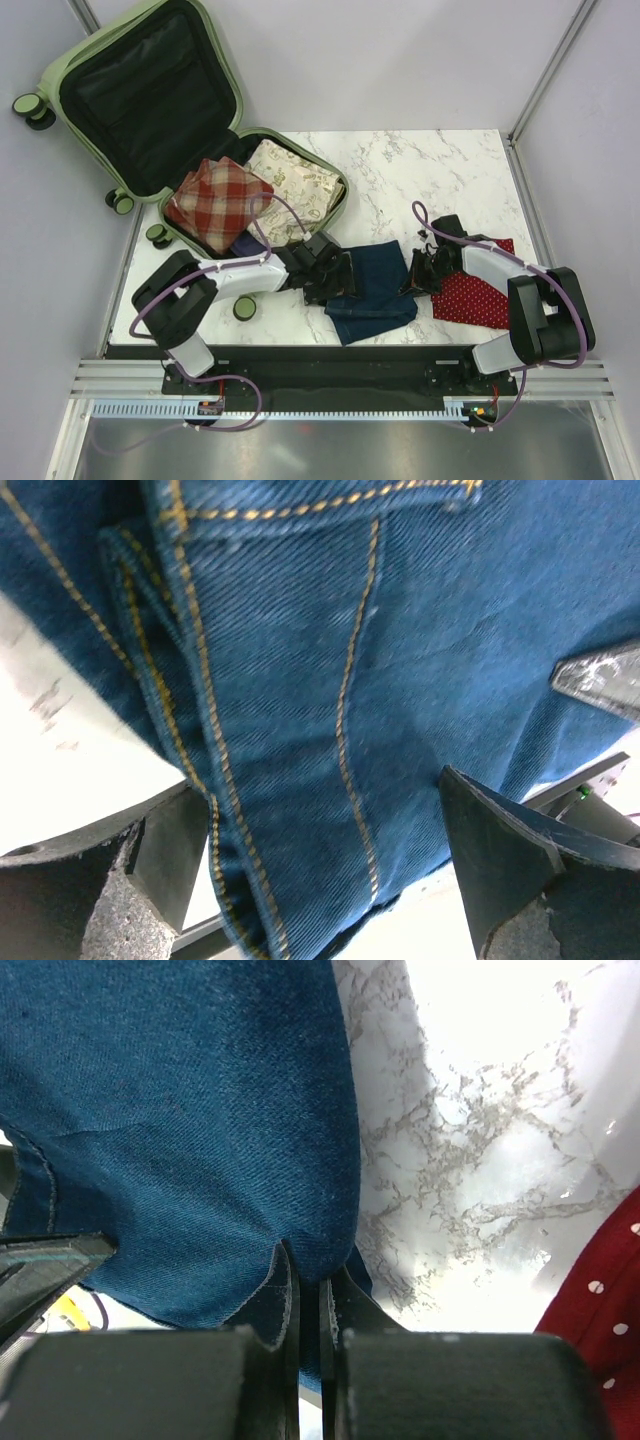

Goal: Pack the luggage
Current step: Pick up the clothes at the center of the board.

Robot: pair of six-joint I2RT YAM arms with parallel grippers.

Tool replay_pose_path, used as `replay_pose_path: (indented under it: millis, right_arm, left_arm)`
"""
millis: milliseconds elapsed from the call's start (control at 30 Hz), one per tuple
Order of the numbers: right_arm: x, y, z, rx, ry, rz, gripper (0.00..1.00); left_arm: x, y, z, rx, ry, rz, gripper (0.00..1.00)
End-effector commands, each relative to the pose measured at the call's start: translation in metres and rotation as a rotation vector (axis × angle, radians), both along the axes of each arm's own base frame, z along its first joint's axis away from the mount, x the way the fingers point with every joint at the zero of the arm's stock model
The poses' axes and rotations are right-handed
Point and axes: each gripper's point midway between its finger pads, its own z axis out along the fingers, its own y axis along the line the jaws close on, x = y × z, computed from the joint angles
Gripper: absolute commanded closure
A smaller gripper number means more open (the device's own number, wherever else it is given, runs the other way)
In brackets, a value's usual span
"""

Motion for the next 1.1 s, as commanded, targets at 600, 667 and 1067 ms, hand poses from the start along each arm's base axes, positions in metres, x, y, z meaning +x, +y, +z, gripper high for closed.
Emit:
replay_pose_path:
  millis: [600,667,1067]
  right_arm:
    - [-0.008,0.007,0.001,0.053,0.012,0.018,1.0]
    - [-0.009,0.007,0.002,0.051,0.012,0.017,1.0]
    - [-0.001,0.0,0.019,0.002,-0.023,0.011,0.02]
  left_arm:
    - [-0.024,-0.005,-0.041,0.117,0.151,-0.064,0.83]
    - [-0.025,-0.006,-0.036,0.116,0.133,-0.081,0.98]
    - [-0.033,-0.036,0.027,0.099,-0.099,-0.245,0.98]
